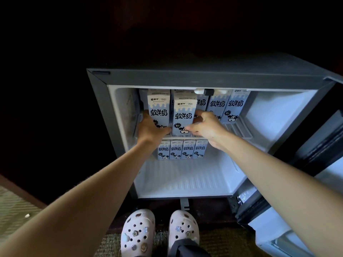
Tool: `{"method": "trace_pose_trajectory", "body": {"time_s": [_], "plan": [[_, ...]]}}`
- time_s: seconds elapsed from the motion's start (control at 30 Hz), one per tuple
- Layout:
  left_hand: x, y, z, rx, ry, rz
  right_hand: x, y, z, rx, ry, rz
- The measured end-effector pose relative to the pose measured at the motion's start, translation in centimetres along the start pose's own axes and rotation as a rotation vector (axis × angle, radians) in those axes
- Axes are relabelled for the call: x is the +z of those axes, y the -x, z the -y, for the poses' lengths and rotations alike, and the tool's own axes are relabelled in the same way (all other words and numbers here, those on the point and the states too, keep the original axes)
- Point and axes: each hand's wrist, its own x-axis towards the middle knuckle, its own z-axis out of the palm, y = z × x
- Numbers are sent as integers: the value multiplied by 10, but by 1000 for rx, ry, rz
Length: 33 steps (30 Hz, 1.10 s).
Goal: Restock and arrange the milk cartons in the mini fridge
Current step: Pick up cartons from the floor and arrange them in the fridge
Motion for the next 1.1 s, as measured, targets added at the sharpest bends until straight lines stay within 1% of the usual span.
{"method": "trace_pose_trajectory", "body": {"time_s": [0.1,0.17,0.23,0.4,0.5,0.6,0.63,0.83,1.0,1.1], "plan": [[-4,-5,6,-8,-13,93,3,0,2,-1,-19,-18],[-7,-6,9,5,-12,120,5,-1,1,-12,4,-26],[-8,-4,9,30,-4,126,8,0,-1,-38,64,-61],[-5,0,5,52,26,76,21,-3,-8,-75,127,-243],[-4,2,4,57,29,60,32,-9,-13,-121,247,-286],[-2,1,5,62,29,41,40,-9,-18,-206,450,-355],[-2,1,5,69,27,42,41,-9,-20,-222,484,-370],[-3,2,4,75,25,68,39,-8,-23,-266,532,-392],[-6,4,2,33,19,100,38,2,-26,-184,490,-353],[-7,13,-4,26,-1,68,36,11,-24,-176,480,-366]]}}
